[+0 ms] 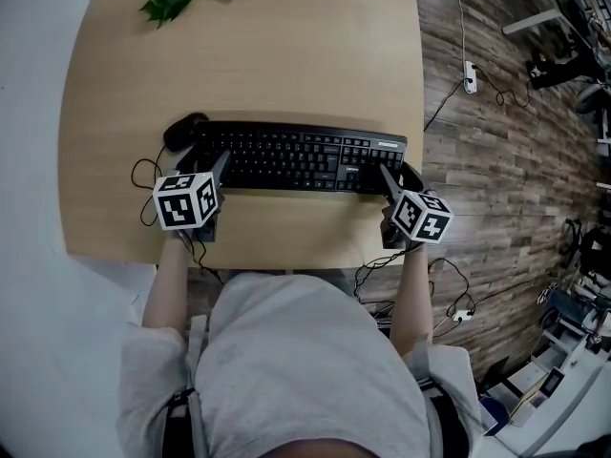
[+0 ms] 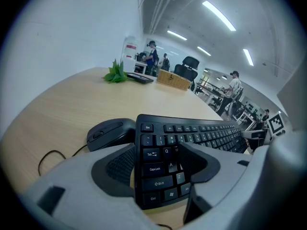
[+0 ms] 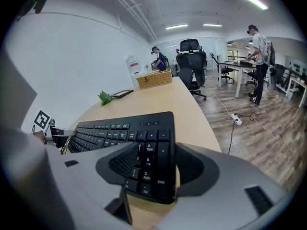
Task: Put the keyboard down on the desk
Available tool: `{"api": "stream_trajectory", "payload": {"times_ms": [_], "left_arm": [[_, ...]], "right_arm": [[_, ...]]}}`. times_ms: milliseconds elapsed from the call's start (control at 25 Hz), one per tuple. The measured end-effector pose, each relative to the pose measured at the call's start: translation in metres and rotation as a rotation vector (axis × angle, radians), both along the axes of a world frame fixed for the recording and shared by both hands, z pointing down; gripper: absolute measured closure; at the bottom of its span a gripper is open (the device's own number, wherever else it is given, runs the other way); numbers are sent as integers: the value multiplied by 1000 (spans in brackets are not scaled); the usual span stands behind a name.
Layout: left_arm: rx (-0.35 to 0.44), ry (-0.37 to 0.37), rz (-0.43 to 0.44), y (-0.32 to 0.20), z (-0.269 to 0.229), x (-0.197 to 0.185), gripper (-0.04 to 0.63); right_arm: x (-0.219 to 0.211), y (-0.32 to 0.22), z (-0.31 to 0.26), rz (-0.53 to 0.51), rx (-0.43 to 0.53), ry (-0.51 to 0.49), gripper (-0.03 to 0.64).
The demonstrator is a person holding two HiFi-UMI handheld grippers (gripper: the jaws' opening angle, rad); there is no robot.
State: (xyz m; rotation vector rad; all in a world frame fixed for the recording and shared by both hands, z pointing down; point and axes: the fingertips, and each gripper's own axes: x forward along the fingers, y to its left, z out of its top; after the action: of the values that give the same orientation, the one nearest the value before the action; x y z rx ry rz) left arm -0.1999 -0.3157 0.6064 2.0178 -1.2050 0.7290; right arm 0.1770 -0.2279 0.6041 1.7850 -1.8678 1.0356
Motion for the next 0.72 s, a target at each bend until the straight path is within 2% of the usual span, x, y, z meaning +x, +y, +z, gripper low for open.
{"api": "stream_trajectory", "payload": {"times_ms": [280,720], "left_arm": [[-39,-14,-8,3,12,1,330],[-56,-46,-19,3,20,2,330]], "right_arm": [[1,-1,13,-6,-37,-10,377],[3,-1,30,-4,-77,-26,377]]}}
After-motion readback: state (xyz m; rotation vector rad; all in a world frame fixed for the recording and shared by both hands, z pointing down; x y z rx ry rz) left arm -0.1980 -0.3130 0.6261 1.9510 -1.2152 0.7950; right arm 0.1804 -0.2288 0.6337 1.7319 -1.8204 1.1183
